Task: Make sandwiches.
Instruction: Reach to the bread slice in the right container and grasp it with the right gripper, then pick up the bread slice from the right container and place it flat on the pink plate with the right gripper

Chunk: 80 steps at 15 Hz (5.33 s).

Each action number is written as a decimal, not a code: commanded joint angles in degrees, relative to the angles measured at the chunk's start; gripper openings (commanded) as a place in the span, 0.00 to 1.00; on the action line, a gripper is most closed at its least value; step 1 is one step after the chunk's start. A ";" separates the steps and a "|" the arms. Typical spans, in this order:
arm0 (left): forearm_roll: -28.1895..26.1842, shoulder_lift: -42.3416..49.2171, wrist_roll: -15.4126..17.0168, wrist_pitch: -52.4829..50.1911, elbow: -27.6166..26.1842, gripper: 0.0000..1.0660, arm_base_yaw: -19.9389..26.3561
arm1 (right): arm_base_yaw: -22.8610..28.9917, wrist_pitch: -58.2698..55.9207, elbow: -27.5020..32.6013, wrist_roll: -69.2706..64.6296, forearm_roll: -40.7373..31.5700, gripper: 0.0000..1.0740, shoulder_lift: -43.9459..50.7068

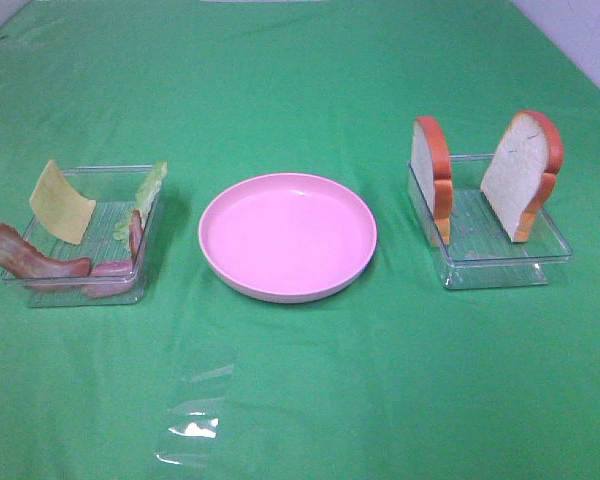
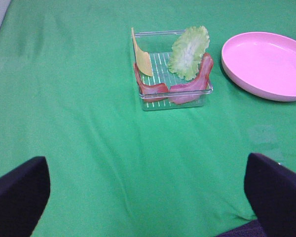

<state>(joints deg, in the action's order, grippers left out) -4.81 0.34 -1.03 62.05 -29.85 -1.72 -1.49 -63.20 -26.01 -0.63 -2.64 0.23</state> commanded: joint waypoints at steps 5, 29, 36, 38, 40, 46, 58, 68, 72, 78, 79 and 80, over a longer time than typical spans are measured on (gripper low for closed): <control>-0.46 0.86 0.06 -0.29 0.23 0.94 0.06 | -0.06 0.17 0.11 0.06 -0.17 0.91 1.60; -0.46 0.86 0.06 -0.29 0.23 0.94 0.06 | -0.06 14.61 -30.83 3.72 -10.03 0.88 -68.58; -0.46 0.86 0.06 -0.29 0.23 0.94 0.06 | 1.89 0.80 -51.74 4.81 -9.91 0.87 -87.55; -0.46 0.86 0.06 -0.29 0.23 0.93 0.06 | 7.10 1.95 -54.09 4.47 -6.47 0.87 -90.24; -0.46 0.86 0.06 -0.29 0.23 0.93 0.06 | 10.77 3.55 -55.98 2.46 -4.30 0.87 -92.88; -0.46 0.86 0.06 -0.29 0.23 0.93 0.06 | 16.73 3.84 -68.53 -0.23 -3.95 0.86 -104.91; -0.46 0.86 0.06 -0.29 0.23 0.93 0.06 | 16.73 11.57 -72.88 0.00 -3.15 0.76 -120.95; -0.46 0.86 0.06 -0.29 0.23 0.93 0.06 | 16.62 9.28 -72.88 -4.01 7.33 0.12 -122.90; -0.46 0.86 0.06 -0.29 0.23 0.93 0.06 | 16.62 2.41 -75.57 -4.01 7.22 0.12 -121.41; -0.46 0.86 0.11 -0.29 0.23 0.92 0.06 | 16.62 -8.77 -85.43 -4.01 3.27 0.12 -116.20; -0.46 0.86 0.11 -0.29 0.23 0.92 0.06 | 16.62 -9.05 -86.23 -3.09 -2.29 0.13 -113.79; -0.46 0.86 0.11 -0.29 0.23 0.92 0.06 | 16.62 -9.17 -86.23 -2.41 -3.90 0.13 -113.45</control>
<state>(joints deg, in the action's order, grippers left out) -4.81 0.34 -1.03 62.05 -29.85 -1.72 15.13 -69.39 -111.96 -3.72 -5.56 -113.79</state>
